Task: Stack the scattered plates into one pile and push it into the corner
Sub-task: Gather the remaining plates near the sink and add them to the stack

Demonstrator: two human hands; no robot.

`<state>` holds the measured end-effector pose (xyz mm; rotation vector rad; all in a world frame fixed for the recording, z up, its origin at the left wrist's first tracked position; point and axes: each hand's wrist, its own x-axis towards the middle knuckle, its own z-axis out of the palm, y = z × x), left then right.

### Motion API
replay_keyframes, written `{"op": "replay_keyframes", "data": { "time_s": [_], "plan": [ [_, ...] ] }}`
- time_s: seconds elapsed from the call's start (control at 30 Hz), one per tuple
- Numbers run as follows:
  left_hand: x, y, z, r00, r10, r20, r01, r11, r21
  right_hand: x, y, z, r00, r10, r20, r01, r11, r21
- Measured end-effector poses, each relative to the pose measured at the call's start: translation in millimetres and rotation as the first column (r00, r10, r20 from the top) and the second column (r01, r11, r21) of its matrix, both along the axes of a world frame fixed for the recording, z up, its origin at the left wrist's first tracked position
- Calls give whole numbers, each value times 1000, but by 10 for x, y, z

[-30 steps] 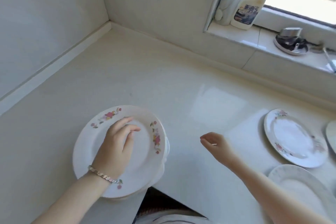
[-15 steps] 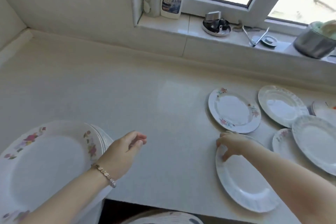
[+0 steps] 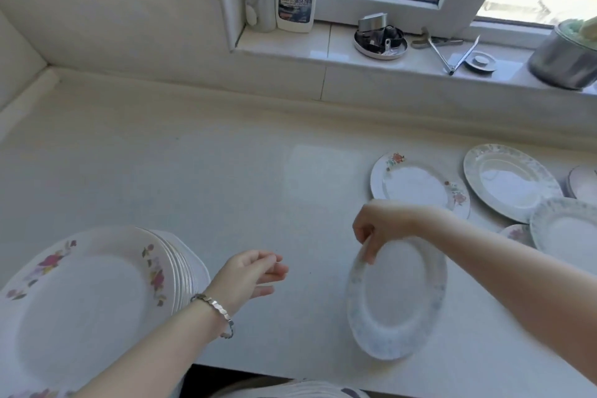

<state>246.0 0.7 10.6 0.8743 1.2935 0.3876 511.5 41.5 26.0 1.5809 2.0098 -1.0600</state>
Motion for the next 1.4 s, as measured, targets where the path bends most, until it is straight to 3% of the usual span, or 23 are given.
{"op": "replay_keyframes", "data": {
  "time_s": [0.13, 0.23, 0.37, 0.43, 0.5, 0.53, 0.57, 0.6, 0.67, 0.7, 0.73, 0.8, 0.9, 1.03, 1.1, 1.2, 1.4],
  "plan": [
    [196, -16, 21, 984, -167, 69, 164, 985, 46, -130, 99, 284, 973, -105, -204, 133, 982, 131],
    [236, -34, 75, 973, -228, 23, 219, 955, 198, -197, 147, 320, 827, -284, -486, 385, 915, 120],
    [168, 81, 140, 980, 70, -184, 21, 893, 449, -371, 143, 264, 552, -451, -701, 650, 759, 23],
    [150, 143, 166, 939, 212, -272, -41, 852, 523, -511, 114, 217, 497, -471, -729, 716, 697, 38],
    [134, 172, 184, 926, 264, -270, -78, 834, 547, -598, 85, 158, 464, -459, -758, 787, 607, 114],
    [116, 182, 192, 919, 293, -263, -104, 826, 555, -611, 72, 113, 383, -475, -792, 860, 495, 119],
    [96, 197, 199, 911, 322, -259, -131, 819, 558, -577, 60, 36, 218, -515, -829, 947, 318, 51],
    [73, 215, 196, 901, 350, -255, -157, 814, 560, -479, 47, -86, 0, -549, -836, 993, 97, -64],
    [25, 252, 215, 880, 404, -250, -207, 799, 564, -174, -4, -442, -476, -562, -677, 879, -327, -347],
    [5, 269, 240, 867, 433, -248, -233, 790, 567, -21, -45, -633, -657, -533, -533, 754, -462, -467],
    [-17, 293, 260, 852, 460, -249, -254, 779, 573, 79, -94, -754, -781, -482, -397, 622, -546, -561],
    [-55, 347, 293, 830, 489, -267, -265, 768, 583, 244, -168, -962, -889, -389, -244, 450, -637, -626],
    [-72, 413, 331, 816, 502, -287, -267, 768, 583, 385, -63, -1091, -937, -256, -238, 349, -655, -670],
    [-82, 425, 396, 803, 513, -304, -289, 781, 553, 407, 7, -1077, -976, -113, -185, 217, -568, -794],
    [-121, 424, 405, 802, 521, -293, -324, 791, 519, 358, 8, -1054, -964, -119, -237, 264, -506, -821],
    [-208, 444, 426, 793, 555, -250, -407, 789, 459, 350, -10, -997, -957, -132, -257, 288, -493, -821],
    [-420, 375, 504, 742, 645, -185, -549, 742, 384, 130, -213, -818, -959, -237, -156, 236, -362, -902]
  ]
}}
